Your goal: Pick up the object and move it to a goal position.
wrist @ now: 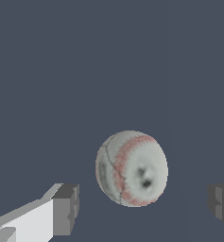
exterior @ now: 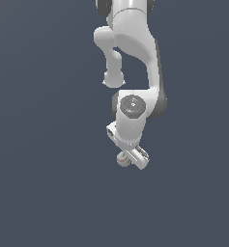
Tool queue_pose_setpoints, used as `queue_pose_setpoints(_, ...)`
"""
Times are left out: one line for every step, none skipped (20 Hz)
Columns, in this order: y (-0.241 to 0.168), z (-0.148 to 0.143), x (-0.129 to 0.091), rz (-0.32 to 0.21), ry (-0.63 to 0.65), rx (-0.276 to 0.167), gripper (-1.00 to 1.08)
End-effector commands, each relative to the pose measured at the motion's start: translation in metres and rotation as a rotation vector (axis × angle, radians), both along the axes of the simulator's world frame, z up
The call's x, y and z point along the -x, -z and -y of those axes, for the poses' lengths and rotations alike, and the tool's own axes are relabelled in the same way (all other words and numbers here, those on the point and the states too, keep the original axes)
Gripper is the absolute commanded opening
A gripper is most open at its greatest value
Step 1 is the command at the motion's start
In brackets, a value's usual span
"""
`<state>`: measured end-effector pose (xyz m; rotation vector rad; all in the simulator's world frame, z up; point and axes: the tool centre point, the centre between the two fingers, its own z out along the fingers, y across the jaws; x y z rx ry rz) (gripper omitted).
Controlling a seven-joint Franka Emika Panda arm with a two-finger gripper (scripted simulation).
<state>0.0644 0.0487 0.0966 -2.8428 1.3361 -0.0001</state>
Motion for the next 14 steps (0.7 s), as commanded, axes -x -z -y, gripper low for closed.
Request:
queue_pose_setpoints(0.005, 0.000, 0.000, -0.001, 0.001, 0.000, 1.00)
queue_pose_setpoints(0.009, 0.000, 0.000, -0.001, 0.001, 0.000, 1.00)
queue_pose_setpoints(0.013, 0.000, 0.000, -0.001, 0.001, 0.000, 1.00)
queue_pose_setpoints(0.018, 0.000, 0.001, -0.001, 0.002, 0.000, 1.00)
queue_pose_setpoints(0.024, 0.000, 0.001, -0.001, 0.003, 0.000, 1.00)
queue_pose_setpoints(0.030, 0.000, 0.001, 0.000, 0.003, 0.000, 1.00)
queue_pose_setpoints(0.035, 0.000, 0.001, 0.000, 0.004, 0.000, 1.00)
queue_pose_setpoints(0.040, 0.000, 0.001, 0.000, 0.004, 0.000, 1.00)
queue_pose_setpoints(0.043, 0.001, 0.001, 0.000, 0.004, 0.000, 1.00)
queue_pose_setpoints(0.046, 0.000, 0.001, 0.000, 0.004, 0.000, 1.00)
queue_pose_setpoints(0.048, 0.000, 0.001, 0.000, 0.004, 0.000, 1.00)
queue_pose_setpoints(0.049, 0.000, 0.001, 0.000, 0.004, 0.000, 1.00)
queue_pose_setpoints(0.050, 0.000, 0.000, 0.000, 0.004, 0.000, 1.00)
queue_pose_setpoints(0.049, 0.000, 0.000, 0.000, 0.004, 0.000, 1.00)
